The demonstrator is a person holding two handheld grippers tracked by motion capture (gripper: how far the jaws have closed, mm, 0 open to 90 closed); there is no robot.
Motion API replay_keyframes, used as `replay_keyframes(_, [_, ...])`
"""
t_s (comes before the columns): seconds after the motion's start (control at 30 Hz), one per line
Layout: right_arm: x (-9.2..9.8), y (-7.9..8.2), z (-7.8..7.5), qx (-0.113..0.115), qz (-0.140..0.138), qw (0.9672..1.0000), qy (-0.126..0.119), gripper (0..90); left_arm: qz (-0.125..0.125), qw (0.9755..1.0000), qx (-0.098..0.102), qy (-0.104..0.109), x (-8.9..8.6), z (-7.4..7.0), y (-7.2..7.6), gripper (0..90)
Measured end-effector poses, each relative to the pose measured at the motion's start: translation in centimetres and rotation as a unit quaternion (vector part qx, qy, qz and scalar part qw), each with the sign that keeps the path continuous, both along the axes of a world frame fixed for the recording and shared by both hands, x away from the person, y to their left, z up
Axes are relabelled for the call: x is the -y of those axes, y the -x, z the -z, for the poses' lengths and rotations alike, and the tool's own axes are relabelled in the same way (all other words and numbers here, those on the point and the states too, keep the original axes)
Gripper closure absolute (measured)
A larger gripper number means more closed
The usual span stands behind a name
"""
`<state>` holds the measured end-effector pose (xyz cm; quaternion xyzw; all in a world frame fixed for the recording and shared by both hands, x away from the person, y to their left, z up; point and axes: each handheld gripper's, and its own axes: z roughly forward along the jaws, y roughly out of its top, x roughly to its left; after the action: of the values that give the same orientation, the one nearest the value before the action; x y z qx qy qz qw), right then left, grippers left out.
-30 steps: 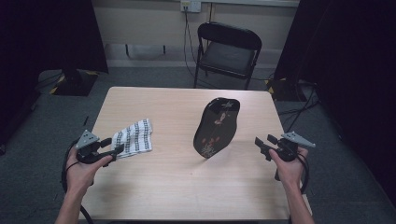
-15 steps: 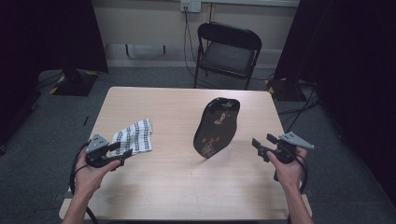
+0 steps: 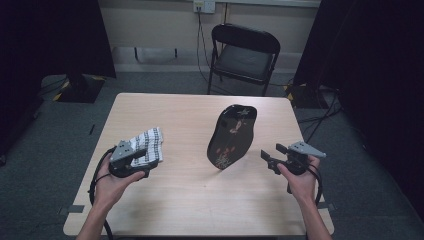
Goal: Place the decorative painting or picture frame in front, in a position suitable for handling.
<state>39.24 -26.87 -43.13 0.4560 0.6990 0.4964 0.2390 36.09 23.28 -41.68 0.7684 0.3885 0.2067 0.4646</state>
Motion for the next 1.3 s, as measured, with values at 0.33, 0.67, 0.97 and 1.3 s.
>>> replay_keyframes(0.33, [-1.1, -0.1, 0.2, -0.011, -0.02, 0.9997, 0.005, 27.6, 0.038, 0.9991, 0.014, 0.011, 3.5, -0.7, -0.8, 37.7])
replay_keyframes(0.67, [-1.7, -0.1, 0.2, -0.012, -0.027, 0.9995, 0.012, 27.6, 0.1, 0.9943, 0.015, 0.032, 9.1, -0.7, -2.3, 37.1])
replay_keyframes(0.97, [-1.4, -0.2, 0.3, -0.017, -0.023, 0.9994, 0.017, 27.7, 0.128, 0.9907, 0.017, 0.043, 12.8, -1.0, -3.6, 42.4])
replay_keyframes(1.3, [-1.2, -0.2, -0.2, -0.016, -0.022, 0.9996, 0.012, 27.2, 0.135, 0.9901, 0.006, 0.037, 15.2, -0.6, -4.5, 49.6])
